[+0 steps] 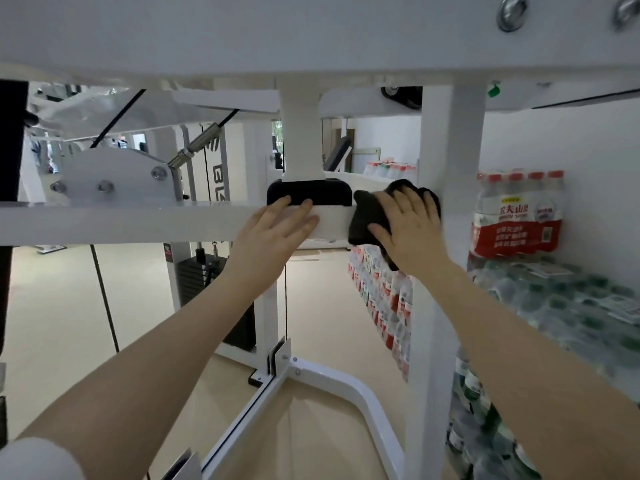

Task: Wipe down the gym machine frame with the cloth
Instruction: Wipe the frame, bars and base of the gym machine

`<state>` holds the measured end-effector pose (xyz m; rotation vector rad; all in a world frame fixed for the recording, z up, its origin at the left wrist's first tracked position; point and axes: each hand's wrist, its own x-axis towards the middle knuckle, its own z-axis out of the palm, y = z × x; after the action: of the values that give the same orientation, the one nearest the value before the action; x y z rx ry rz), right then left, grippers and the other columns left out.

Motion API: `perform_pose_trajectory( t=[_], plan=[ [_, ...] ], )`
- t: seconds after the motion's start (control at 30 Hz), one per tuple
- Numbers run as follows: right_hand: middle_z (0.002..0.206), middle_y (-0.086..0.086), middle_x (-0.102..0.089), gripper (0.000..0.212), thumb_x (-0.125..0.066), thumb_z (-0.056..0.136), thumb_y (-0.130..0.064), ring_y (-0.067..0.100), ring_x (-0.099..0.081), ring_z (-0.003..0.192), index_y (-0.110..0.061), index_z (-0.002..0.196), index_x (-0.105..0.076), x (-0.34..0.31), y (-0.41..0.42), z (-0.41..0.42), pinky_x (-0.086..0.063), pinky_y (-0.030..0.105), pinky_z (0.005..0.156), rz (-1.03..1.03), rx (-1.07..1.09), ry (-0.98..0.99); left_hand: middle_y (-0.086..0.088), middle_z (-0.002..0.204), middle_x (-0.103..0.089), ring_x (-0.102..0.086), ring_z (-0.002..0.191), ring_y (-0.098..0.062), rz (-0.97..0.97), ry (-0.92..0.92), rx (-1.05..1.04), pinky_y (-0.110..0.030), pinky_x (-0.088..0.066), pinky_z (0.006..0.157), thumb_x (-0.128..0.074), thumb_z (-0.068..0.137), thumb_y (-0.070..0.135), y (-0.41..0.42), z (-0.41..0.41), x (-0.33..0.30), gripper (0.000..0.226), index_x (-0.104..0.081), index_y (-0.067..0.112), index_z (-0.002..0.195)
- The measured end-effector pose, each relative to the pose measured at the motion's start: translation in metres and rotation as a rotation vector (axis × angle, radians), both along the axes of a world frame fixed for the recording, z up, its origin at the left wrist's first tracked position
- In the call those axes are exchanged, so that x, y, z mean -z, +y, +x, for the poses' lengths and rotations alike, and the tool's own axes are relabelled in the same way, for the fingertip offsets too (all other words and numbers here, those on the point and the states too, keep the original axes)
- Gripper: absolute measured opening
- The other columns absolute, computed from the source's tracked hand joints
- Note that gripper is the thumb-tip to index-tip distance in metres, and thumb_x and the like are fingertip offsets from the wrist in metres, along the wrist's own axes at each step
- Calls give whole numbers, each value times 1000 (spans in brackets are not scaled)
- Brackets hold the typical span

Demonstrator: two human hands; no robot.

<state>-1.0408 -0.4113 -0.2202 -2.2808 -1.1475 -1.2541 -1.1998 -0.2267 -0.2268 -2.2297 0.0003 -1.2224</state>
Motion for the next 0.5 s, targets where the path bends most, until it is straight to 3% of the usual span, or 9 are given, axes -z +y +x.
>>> perform_pose_trajectory(
  t=[0.1, 0.2, 0.27, 0.37, 0.5],
  plan=[
    [121, 24, -57, 58, -32, 87, -47, 41, -48, 120, -6, 124, -50, 5, -6, 11, -22, 51, 110, 103, 109, -34, -8, 130, -57, -50, 117, -34, 0, -33, 40, -42, -49, 88, -67, 63, -9, 6, 3, 3, 63, -59, 10, 123],
    [125, 26, -53, 55, -38, 88, -40, 44, -43, 123, -7, 131, -40, 25, 38, -11, -25, 55, 107, 265, 143, -58, -12, 132, -55, -54, 118, -36, -15, -9, 45, -44, -45, 95, -44, 76, -6, 7, 3, 5, 56, -47, 5, 131],
    [132, 27, -47, 62, -37, 89, -41, 43, -38, 128, -4, 138, -32, 34, 61, -28, -24, 54, 108, 272, 111, -81, -14, 130, -56, -55, 117, -36, -21, 1, 29, -45, -44, 96, -33, 77, -3, 7, 3, 5, 54, -50, 2, 128],
    [133, 27, -46, 68, -37, 88, -44, 41, -33, 129, -4, 142, -23, 41, 56, -20, -24, 51, 109, 206, 74, -135, -17, 131, -55, -53, 118, -39, -6, 10, 25, -48, -39, 99, -39, 75, -5, 8, 3, 6, 54, -49, 1, 127],
    [124, 30, -52, 63, -37, 89, -39, 46, -47, 119, -5, 141, -26, 51, 26, 7, -33, 56, 103, 261, 184, -130, -18, 139, -46, -46, 124, -40, -4, 34, -36, -49, -28, 103, -53, 63, -7, 8, 4, 12, 74, -38, 1, 134]
  ],
)
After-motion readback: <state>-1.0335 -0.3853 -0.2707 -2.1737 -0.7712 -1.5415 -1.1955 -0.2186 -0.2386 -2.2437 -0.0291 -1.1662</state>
